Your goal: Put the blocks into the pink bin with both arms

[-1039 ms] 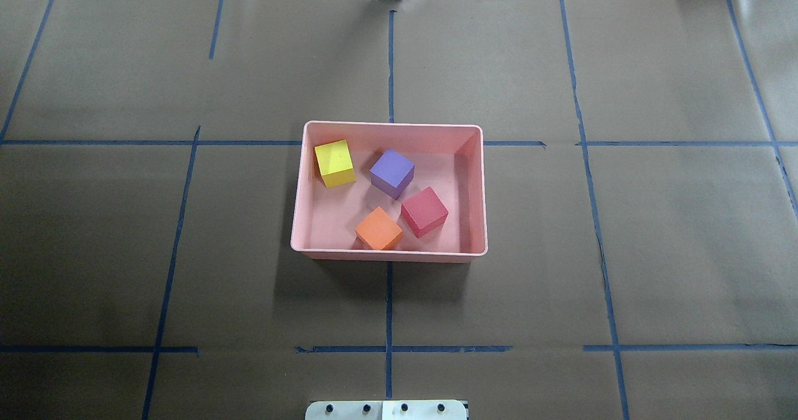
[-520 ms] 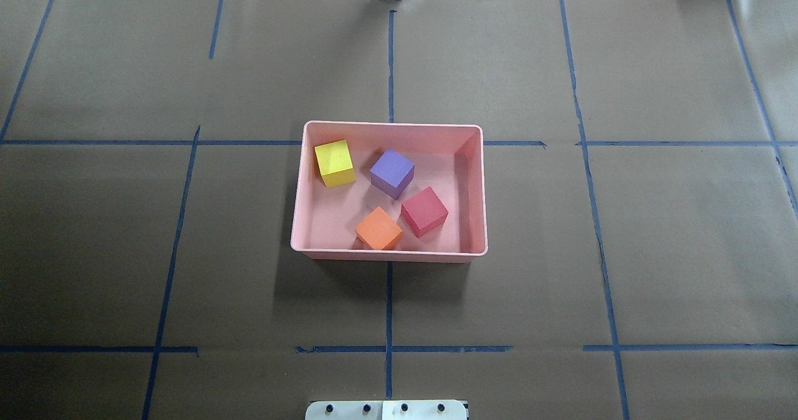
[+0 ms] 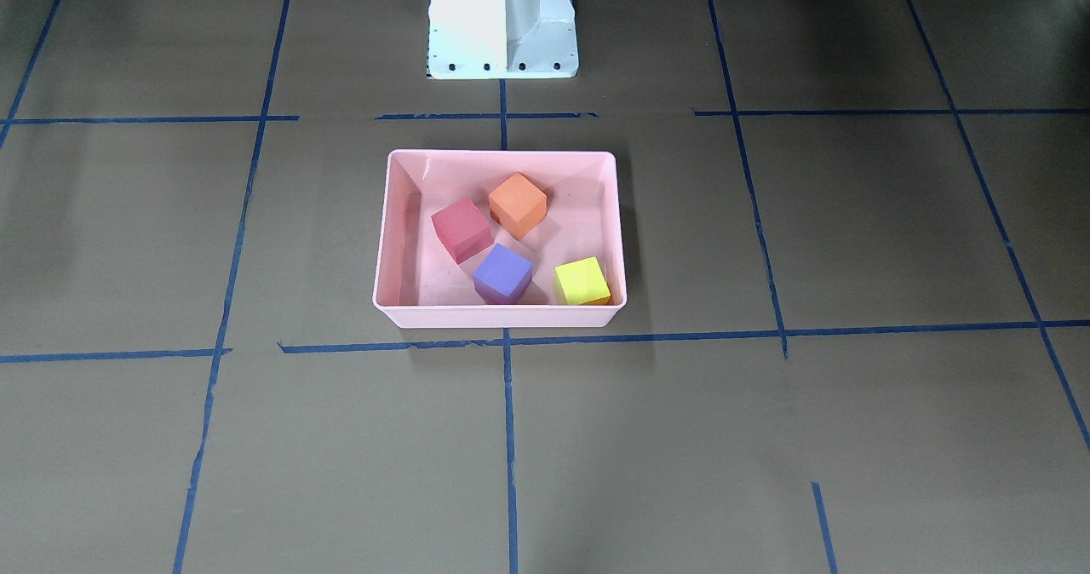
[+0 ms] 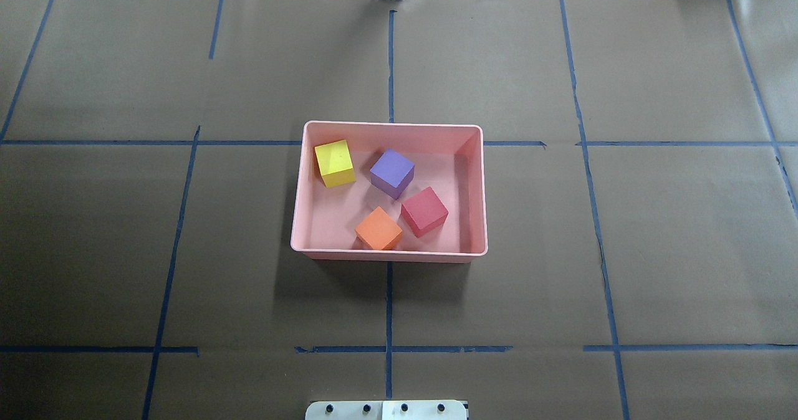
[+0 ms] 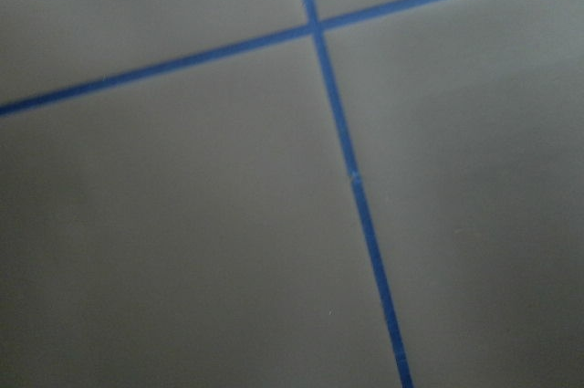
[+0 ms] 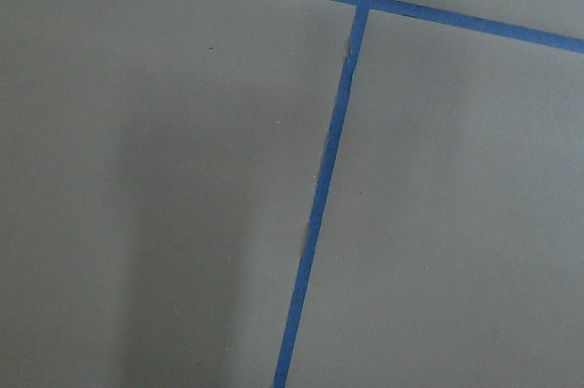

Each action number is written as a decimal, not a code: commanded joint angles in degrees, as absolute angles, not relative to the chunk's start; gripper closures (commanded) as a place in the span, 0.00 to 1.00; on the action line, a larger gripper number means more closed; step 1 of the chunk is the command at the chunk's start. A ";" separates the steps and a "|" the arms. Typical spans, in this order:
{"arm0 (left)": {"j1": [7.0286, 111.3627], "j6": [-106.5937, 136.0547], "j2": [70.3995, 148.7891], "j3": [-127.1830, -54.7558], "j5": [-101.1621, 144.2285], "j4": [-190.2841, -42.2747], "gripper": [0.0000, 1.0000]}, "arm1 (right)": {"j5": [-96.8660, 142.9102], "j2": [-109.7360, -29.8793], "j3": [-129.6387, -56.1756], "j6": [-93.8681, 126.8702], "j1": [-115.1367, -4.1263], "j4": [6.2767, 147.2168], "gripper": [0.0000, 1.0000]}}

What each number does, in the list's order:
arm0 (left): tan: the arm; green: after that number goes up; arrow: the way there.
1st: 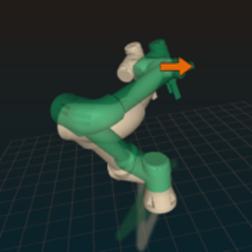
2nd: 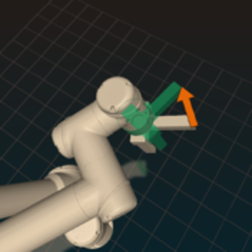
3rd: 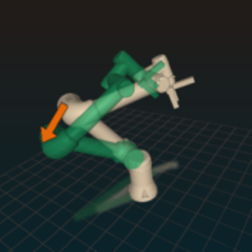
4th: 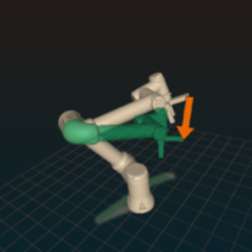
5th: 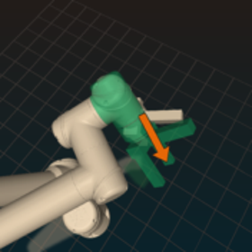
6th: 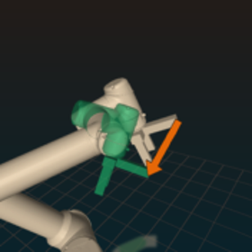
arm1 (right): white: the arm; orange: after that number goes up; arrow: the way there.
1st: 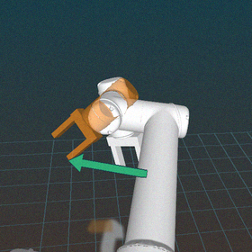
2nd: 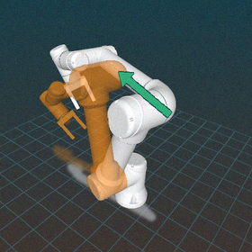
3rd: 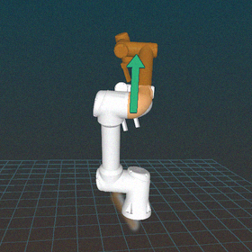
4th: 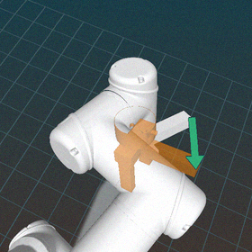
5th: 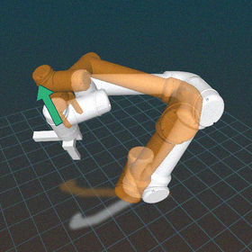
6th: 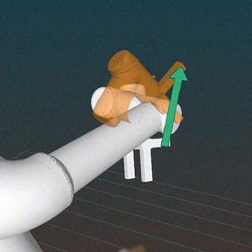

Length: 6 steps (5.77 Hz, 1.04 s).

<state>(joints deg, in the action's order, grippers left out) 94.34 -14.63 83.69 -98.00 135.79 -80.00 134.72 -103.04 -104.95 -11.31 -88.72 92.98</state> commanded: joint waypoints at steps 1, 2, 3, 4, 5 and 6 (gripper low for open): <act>93.96 -5.93 84.20 -98.60 136.32 -80.24 0.00 | 134.91 -102.83 -104.77 -10.90 -88.68 92.90 0.00; 91.43 -3.02 84.11 -99.83 135.80 -80.42 0.00 | 134.65 -102.83 -104.68 -10.64 -88.68 92.90 0.00; 90.45 -5.42 83.76 -99.84 132.66 -83.20 0.00 | 134.65 -102.83 -104.68 -10.63 -88.68 92.73 0.00; 90.27 -7.71 83.50 -100.02 132.80 -83.15 0.00 | 134.56 -102.75 -104.68 -10.81 -88.25 92.81 0.00; 90.35 -7.73 82.02 -101.24 133.32 -83.23 0.00 | 134.47 -102.74 -104.59 -11.33 -88.07 92.64 0.00; 90.26 -7.65 81.22 -100.64 134.64 -82.71 0.00 | 134.30 -102.74 -104.59 -11.42 -88.07 92.55 0.00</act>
<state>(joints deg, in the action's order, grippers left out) 90.34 -7.55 82.10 -100.76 133.67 -83.01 134.44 -102.75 -104.61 -11.24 -88.13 92.64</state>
